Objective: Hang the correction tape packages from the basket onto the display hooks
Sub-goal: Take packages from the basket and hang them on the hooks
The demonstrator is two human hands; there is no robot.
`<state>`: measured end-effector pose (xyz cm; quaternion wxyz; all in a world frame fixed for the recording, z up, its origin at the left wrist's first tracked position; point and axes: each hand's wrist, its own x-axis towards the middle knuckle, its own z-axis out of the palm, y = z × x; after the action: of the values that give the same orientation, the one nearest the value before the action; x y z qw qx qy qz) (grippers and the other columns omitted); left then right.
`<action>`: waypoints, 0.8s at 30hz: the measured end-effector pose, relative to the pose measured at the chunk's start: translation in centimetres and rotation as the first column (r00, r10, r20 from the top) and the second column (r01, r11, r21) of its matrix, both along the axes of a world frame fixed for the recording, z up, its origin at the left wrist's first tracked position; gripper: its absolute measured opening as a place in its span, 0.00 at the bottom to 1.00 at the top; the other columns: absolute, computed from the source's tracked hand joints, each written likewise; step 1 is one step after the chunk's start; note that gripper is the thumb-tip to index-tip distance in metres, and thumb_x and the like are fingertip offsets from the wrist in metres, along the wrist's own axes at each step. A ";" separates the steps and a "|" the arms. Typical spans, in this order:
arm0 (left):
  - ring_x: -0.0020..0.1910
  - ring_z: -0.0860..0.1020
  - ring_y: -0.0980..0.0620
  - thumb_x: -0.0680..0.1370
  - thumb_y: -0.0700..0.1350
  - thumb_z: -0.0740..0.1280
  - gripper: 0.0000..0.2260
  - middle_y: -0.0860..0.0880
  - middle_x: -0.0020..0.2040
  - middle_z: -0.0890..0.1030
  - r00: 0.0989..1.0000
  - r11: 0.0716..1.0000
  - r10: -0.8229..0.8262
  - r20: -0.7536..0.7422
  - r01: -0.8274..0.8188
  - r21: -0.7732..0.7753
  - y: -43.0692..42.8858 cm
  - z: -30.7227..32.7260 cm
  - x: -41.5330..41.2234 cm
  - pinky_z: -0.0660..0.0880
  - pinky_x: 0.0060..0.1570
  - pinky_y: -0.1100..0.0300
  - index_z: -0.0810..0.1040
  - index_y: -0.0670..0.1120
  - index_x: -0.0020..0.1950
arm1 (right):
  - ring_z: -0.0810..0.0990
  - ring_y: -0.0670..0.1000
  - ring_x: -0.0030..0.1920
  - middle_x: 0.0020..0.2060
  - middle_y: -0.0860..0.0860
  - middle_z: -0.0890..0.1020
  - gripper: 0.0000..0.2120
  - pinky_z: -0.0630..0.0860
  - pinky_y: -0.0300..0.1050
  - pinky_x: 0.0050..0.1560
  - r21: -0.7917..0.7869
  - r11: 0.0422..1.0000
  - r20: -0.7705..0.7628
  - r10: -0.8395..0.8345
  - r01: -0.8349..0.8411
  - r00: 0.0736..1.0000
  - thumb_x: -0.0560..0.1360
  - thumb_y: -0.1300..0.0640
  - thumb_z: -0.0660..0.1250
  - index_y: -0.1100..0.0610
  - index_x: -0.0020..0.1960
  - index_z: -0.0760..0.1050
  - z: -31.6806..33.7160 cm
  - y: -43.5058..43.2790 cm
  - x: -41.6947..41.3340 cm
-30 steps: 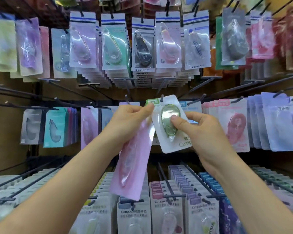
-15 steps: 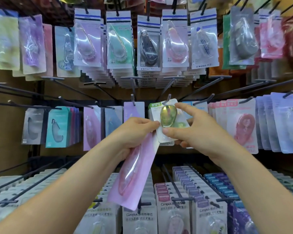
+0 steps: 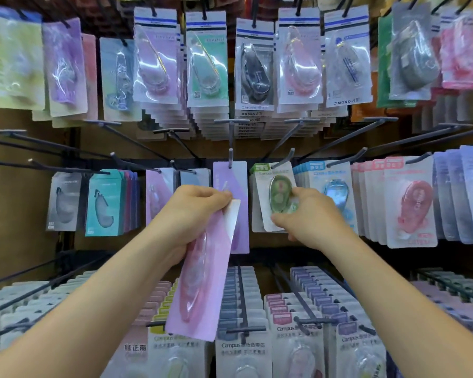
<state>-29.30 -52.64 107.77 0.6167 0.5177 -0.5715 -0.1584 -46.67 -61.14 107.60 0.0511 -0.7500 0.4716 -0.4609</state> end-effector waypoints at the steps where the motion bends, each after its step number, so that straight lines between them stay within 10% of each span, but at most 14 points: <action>1: 0.24 0.76 0.54 0.80 0.49 0.67 0.15 0.45 0.31 0.79 1.000 1.000 -0.002 -0.011 0.002 -0.024 0.0 0.0 0.0 0.69 0.24 0.66 0.84 0.37 0.45 | 0.82 0.58 0.51 0.50 0.55 0.83 0.17 0.78 0.48 0.53 -0.004 0.999 -0.034 -0.036 0.036 0.999 0.72 0.48 0.71 0.53 0.57 0.76 0.0 -0.3 0.3; 9: 0.32 0.80 0.54 0.79 0.48 0.68 0.10 0.49 0.36 0.84 0.998 0.987 -0.039 -0.041 0.032 -0.159 0.3 -0.4 0.2 0.74 0.29 0.64 0.86 0.45 0.45 | 0.83 0.57 0.47 0.52 0.53 0.82 0.23 0.79 0.54 0.53 -0.081 0.993 -0.112 -0.091 0.082 0.990 0.76 0.39 0.66 0.53 0.63 0.73 -1.0 1.8 -0.5; 13: 0.36 0.80 0.54 0.78 0.48 0.70 0.09 0.46 0.39 0.85 0.998 0.956 -0.054 -0.033 0.042 -0.290 0.4 -0.5 -0.1 0.76 0.37 0.57 0.86 0.47 0.41 | 0.84 0.45 0.42 0.45 0.46 0.85 0.20 0.81 0.45 0.44 0.025 0.900 0.170 0.425 -0.435 0.889 0.73 0.35 0.65 0.46 0.58 0.78 -3.4 6.8 -1.6; 16: 0.40 0.76 0.50 0.77 0.48 0.72 0.08 0.43 0.40 0.83 0.998 0.914 -0.063 -0.022 0.049 -0.403 0.5 -0.4 -0.9 0.74 0.45 0.51 0.86 0.45 0.42 | 0.85 0.42 0.44 0.44 0.46 0.87 0.14 0.80 0.38 0.45 0.220 0.694 0.167 0.666 -0.686 0.727 0.71 0.46 0.73 0.48 0.55 0.80 -5.1 8.3 -0.9; 24: 0.37 0.81 0.58 0.75 0.43 0.71 0.02 0.53 0.37 0.84 0.987 0.908 -0.153 0.052 0.161 -0.387 2.0 0.3 -0.1 0.77 0.36 0.64 0.84 0.47 0.45 | 0.85 0.52 0.48 0.46 0.49 0.86 0.10 0.82 0.55 0.52 0.091 0.762 0.225 0.611 -0.641 0.759 0.75 0.61 0.72 0.50 0.54 0.80 -6.3 7.2 -1.4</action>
<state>-29.38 -50.65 108.03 0.6868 0.3386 -0.6374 -0.0854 -48.08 -53.89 101.32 0.3061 -0.8125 0.2220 -0.4436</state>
